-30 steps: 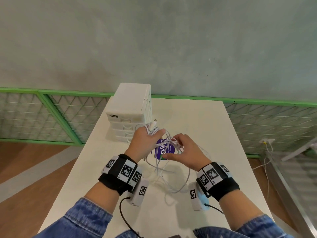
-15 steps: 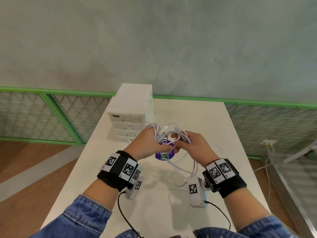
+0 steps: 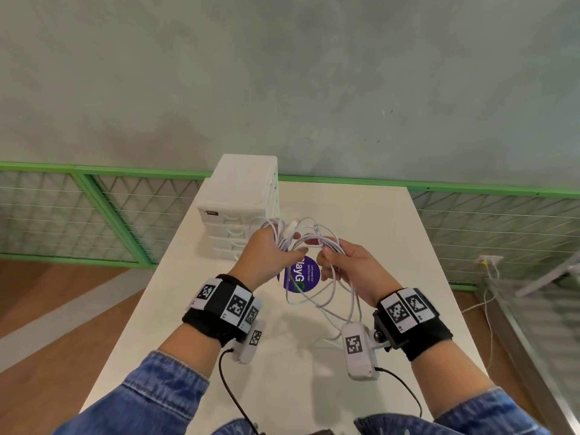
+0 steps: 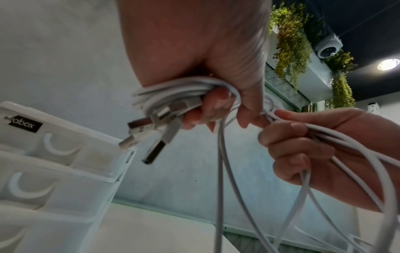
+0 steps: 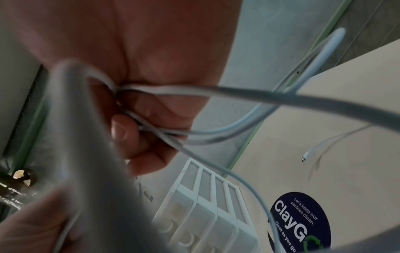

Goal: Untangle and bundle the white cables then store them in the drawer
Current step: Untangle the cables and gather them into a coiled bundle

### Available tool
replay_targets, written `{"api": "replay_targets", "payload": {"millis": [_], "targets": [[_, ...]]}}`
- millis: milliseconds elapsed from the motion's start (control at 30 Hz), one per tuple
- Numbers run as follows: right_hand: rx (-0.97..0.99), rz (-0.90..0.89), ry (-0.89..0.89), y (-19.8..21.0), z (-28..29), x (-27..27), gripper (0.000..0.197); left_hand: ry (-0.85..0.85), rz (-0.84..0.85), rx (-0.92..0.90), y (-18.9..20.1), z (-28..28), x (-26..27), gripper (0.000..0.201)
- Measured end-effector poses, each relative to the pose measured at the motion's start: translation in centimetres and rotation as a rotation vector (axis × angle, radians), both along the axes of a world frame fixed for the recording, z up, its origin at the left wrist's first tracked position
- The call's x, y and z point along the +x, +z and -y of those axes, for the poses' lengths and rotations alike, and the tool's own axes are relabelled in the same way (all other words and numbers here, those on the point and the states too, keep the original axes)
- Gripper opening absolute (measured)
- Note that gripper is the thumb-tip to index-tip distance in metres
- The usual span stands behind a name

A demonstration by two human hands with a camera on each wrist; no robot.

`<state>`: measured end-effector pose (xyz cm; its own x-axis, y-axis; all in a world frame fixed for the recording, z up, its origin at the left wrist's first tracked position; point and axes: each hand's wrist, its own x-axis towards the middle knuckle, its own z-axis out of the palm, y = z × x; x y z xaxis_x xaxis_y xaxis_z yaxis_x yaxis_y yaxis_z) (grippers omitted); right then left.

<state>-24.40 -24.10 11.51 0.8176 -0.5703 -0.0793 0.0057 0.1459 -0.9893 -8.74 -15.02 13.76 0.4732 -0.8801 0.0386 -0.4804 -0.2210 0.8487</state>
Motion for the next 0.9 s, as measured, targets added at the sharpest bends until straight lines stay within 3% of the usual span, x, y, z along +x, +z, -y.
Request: {"api": "replay_targets", "payload": {"millis": [133, 300, 433, 533, 667, 767, 900], "targets": [[-0.042, -0.028, 0.034, 0.3, -0.2, -0.4, 0.024, -0.056, 0.005, 0.095, 0.0, 0.1, -0.3, 0.023], [-0.376, -0.216, -0.049, 0.7, 0.8, -1.2, 0.021, -0.083, 0.095, 0.144, 0.2, -0.2, -0.4, 0.013], [-0.71, -0.415, -0.167, -1.2, 3.0, -2.8, 0.023, -0.013, 0.123, 0.112, 1.7, -0.6, 0.5, 0.028], [-0.802, -0.487, -0.3, -2.8, 3.9, -3.6, 0.028, 0.09, 0.05, 0.041, 2.6, -0.6, 1.9, 0.034], [-0.76, -0.508, -0.475, -3.6, 4.4, -4.4, 0.038, 0.173, 0.02, 0.011, 2.4, -0.5, 3.8, 0.025], [-0.571, -0.434, -0.594, -3.3, 4.8, -4.5, 0.032, 0.188, 0.004, 0.024, 2.0, -0.5, 4.3, 0.032], [-0.343, -0.349, -0.603, -2.7, 5.0, -4.1, 0.043, 0.22, 0.046, 0.079, 1.5, -0.4, 4.8, 0.04]]}}
